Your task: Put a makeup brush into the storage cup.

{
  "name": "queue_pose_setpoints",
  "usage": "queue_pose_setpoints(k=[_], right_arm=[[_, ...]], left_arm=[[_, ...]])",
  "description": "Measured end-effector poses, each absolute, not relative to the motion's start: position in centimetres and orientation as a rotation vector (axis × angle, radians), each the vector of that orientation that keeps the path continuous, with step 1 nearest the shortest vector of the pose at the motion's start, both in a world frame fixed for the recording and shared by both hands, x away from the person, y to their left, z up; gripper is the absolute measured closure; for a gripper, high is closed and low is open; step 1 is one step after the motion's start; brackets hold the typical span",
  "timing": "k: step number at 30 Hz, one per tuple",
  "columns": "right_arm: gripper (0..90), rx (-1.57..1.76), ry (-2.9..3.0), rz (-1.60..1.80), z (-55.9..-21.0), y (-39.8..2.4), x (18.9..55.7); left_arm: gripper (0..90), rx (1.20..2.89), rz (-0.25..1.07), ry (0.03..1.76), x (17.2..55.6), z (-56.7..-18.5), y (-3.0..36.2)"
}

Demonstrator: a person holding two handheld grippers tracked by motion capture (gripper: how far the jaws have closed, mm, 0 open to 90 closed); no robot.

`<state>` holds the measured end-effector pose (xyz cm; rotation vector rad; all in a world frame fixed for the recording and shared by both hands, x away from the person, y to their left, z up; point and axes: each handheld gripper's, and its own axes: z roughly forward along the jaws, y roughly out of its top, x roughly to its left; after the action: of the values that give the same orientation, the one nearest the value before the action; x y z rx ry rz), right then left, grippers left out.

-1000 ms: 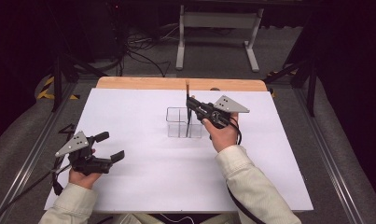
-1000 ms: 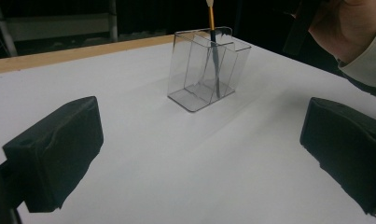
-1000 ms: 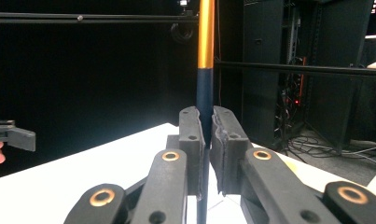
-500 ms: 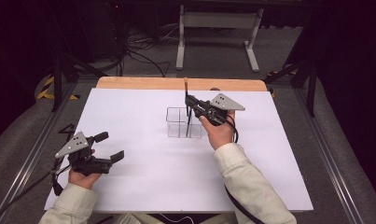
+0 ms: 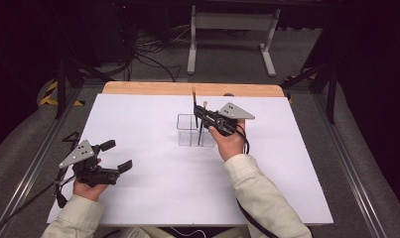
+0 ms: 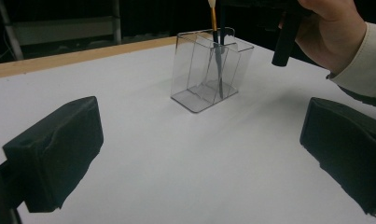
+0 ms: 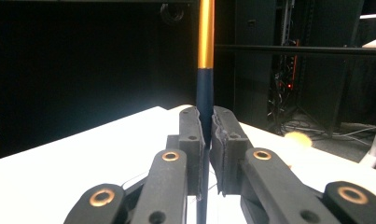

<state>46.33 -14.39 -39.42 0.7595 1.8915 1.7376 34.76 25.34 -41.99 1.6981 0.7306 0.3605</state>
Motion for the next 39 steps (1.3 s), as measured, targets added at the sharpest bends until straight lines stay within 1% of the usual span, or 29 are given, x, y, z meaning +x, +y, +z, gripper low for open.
queue_pose_setpoints(k=[20, 21, 23, 26, 27, 28, 30, 31, 39], right_arm=[[83.4, 0.801, 1.960, 1.720, -40.9, -14.4, 46.2], [81.1, 0.802, 1.977, 1.722, -40.9, -14.4, 46.2], [67.4, 0.809, 1.986, 1.757, -40.8, -14.4, 46.1], [52.7, 0.777, 1.972, 1.769, -40.5, -14.6, 45.4], [52.7, 0.777, 1.972, 1.769, -40.5, -14.6, 45.4], [48.5, 0.759, 1.962, 1.774, -40.2, -14.8, 45.0], [44.3, 0.728, 1.964, 1.775, -39.7, -15.4, 44.1], [44.3, 0.728, 1.964, 1.775, -39.7, -15.4, 44.1], [35.9, 0.709, 1.953, 1.773, -38.0, -18.1, 42.2]], left_arm=[[0.0, 1.704, 0.351, 0.726, 34.9, -42.0, 25.2], [0.0, 1.702, 0.351, 0.727, 34.9, -42.0, 25.2], [0.0, 1.699, 0.352, 0.726, 34.9, -42.0, 25.2], [0.0, 1.703, 0.347, 0.726, 35.0, -42.1, 25.2], [0.0, 1.703, 0.347, 0.726, 35.0, -42.1, 25.2], [0.0, 1.705, 0.349, 0.726, 35.0, -42.1, 25.1], [0.0, 1.702, 0.349, 0.720, 35.0, -42.1, 25.0], [0.0, 1.702, 0.349, 0.720, 35.0, -42.1, 25.0], [0.0, 1.690, 0.344, 0.714, 35.3, -42.1, 24.8]])
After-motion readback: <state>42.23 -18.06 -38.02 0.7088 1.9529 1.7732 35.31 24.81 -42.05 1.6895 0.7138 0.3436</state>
